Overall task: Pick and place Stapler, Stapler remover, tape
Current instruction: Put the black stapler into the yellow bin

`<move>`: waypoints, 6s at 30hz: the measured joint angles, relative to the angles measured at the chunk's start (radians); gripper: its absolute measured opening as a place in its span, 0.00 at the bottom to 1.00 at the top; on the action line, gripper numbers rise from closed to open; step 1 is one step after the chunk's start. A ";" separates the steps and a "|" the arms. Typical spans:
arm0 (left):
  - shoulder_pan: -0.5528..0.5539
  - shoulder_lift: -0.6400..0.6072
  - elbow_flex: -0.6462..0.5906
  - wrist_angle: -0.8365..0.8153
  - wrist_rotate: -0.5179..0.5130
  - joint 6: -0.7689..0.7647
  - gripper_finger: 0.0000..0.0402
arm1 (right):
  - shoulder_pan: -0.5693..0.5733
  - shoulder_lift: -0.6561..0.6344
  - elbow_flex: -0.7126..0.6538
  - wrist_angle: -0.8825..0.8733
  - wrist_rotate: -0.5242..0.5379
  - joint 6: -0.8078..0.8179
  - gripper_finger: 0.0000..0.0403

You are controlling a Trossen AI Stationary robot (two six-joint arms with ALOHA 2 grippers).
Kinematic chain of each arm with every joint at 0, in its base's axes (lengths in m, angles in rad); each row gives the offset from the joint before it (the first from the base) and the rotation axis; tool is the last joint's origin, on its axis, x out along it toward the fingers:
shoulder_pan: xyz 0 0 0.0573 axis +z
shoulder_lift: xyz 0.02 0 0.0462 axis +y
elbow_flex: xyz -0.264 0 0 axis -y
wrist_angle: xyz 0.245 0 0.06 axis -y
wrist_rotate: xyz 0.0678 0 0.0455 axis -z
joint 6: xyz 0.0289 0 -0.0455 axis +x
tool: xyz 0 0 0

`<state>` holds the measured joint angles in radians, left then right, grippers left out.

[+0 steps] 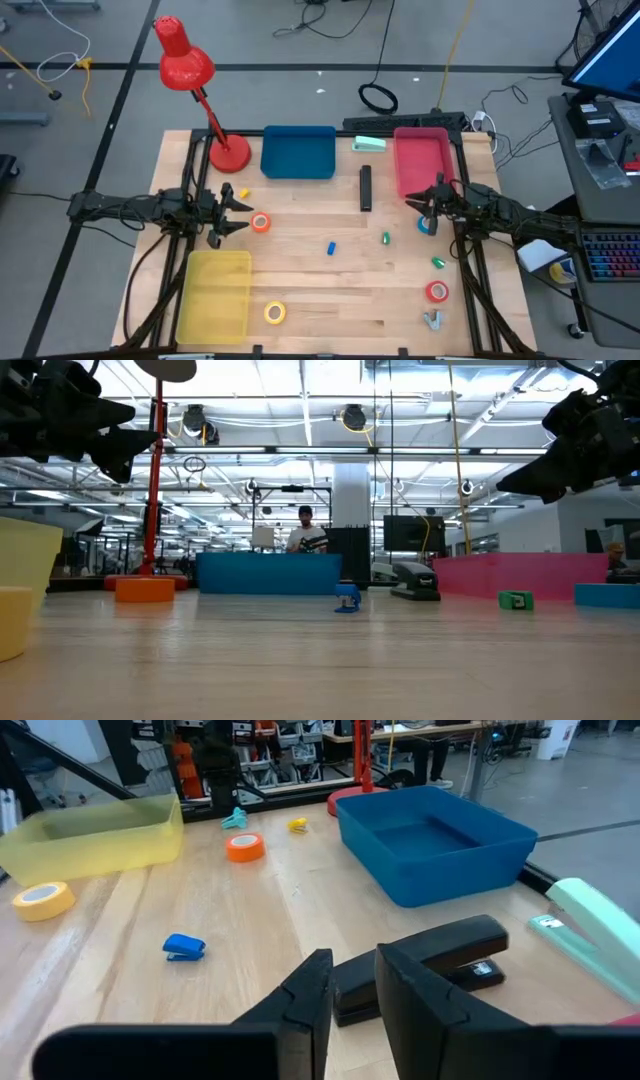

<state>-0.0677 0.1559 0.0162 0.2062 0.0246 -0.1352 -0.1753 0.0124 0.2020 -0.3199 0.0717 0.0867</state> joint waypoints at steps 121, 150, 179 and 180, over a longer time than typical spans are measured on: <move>0.000 0.000 0.000 0.440 -0.157 -0.226 0.53 | -0.211 1.307 0.827 -0.155 -0.021 0.452 0.47; 0.001 0.000 0.000 0.441 -0.263 -0.226 0.53 | -0.304 1.524 0.826 -0.074 0.009 0.430 0.70; 0.000 0.000 0.000 0.441 -0.383 -0.174 0.53 | -0.314 1.573 0.725 0.101 0.002 0.505 0.70; 0.001 0.000 0.000 0.441 -0.385 -0.174 0.53 | -0.314 1.589 0.724 0.101 0.002 0.506 0.70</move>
<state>-0.0672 0.1558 0.0162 0.6468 -0.3599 -0.3096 -0.4896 1.6018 0.9261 -0.2188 0.0737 0.5923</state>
